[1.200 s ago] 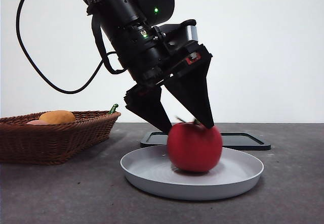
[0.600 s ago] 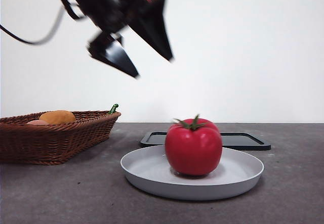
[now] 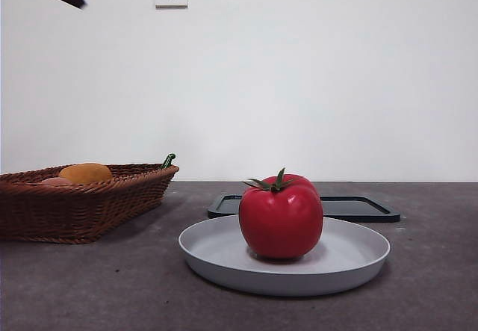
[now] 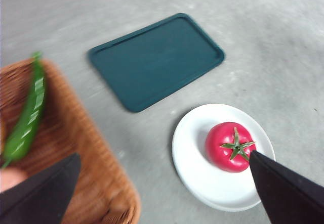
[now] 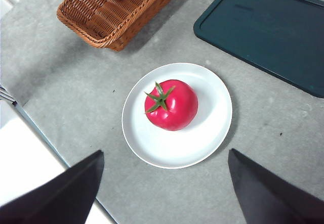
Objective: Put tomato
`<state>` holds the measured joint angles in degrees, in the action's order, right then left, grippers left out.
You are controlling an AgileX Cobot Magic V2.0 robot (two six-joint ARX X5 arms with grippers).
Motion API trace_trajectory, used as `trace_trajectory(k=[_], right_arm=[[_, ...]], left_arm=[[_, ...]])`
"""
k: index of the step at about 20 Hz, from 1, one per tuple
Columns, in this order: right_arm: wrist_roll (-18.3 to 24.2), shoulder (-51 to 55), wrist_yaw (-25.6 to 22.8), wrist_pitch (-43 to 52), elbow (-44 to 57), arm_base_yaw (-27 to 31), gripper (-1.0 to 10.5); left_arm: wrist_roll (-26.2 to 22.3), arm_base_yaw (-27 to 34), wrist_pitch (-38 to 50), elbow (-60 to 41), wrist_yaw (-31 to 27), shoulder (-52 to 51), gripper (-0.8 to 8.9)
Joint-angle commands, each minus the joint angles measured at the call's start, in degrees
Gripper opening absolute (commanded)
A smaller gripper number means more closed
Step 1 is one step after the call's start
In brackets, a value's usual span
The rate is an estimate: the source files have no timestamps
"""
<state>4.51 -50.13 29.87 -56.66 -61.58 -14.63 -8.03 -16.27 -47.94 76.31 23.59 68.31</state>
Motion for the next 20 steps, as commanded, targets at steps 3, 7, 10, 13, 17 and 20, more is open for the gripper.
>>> trace_trajectory(k=[3, 7, 10, 13, 17, 20], right_arm=[[-0.1, -0.7, 0.1, 0.8, -1.1, -0.3, 3.9], [-0.1, -1.5, 0.1, 1.3, -1.1, -0.3, 3.9], [-0.1, -2.0, 0.1, 1.4, -1.1, -0.3, 3.9], [-0.1, -2.6, 0.2, 1.3, -1.1, -0.3, 3.9], [-1.1, -2.8, 0.3, 1.3, -1.1, -0.4, 3.9], [-1.5, -4.4, 0.2, 1.5, -1.1, -2.2, 3.9]], left_arm=[[-0.9, 2.7, -6.0, 0.5, 5.2, -4.1, 5.34], [-3.9, 2.3, -16.1, -0.2, 12.7, -6.5, 5.31], [-5.8, 0.3, -23.0, -0.2, 15.0, -7.0, 5.31], [-7.2, -0.4, -25.7, -0.2, 15.0, -7.0, 5.31], [-7.3, -0.5, -25.6, -0.2, 15.0, -7.0, 5.31], [-7.4, -0.5, -24.8, -0.2, 15.0, -7.0, 5.3]])
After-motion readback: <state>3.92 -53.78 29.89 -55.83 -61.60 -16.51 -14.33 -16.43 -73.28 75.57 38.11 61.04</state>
